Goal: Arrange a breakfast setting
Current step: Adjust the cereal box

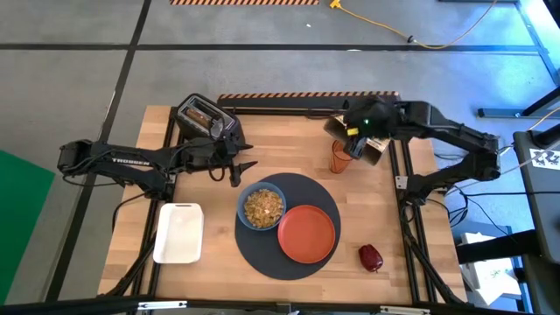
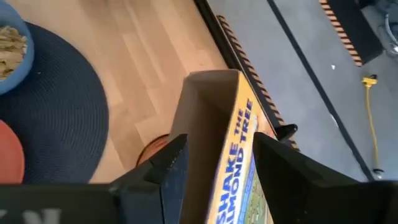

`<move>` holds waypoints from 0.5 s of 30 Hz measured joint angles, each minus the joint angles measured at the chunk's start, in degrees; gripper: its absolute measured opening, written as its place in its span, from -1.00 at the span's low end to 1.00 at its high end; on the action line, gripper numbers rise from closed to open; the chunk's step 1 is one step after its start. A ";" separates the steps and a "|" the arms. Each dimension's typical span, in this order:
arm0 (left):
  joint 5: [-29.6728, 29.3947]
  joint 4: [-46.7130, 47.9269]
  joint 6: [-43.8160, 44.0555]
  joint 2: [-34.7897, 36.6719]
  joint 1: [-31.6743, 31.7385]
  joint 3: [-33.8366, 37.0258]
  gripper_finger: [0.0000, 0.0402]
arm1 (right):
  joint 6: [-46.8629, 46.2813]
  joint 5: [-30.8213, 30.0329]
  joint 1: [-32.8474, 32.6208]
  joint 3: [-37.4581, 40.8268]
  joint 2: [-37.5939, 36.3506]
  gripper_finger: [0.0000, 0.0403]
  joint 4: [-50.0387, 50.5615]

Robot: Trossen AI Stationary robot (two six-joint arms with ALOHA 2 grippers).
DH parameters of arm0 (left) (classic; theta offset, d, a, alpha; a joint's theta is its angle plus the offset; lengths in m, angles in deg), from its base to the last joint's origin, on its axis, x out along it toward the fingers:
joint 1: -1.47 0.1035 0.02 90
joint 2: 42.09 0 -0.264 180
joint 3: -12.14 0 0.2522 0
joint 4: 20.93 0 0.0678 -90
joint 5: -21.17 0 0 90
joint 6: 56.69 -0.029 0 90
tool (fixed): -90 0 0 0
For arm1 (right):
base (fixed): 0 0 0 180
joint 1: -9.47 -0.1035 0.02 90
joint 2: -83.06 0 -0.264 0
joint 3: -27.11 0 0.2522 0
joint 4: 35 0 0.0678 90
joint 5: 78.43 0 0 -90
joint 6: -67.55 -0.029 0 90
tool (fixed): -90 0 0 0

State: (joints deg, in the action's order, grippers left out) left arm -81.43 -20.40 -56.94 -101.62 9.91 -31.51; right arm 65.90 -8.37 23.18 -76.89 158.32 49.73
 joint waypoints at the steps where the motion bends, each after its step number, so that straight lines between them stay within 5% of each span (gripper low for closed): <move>1: 0.00 0.06 0.02 0.00 0.00 0.00 0.30 | -1.01 -0.94 -0.84 0.00 0.15 -0.15 0.34; 15: 0.04 0.81 0.09 0.00 0.00 0.00 0.30 | -5.63 -6.99 -2.07 -0.02 5.20 -0.16 8.16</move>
State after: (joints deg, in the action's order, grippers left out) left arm -81.39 -19.59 -56.85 -101.62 9.91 -31.51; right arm 60.28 -15.36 21.11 -76.91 163.52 57.89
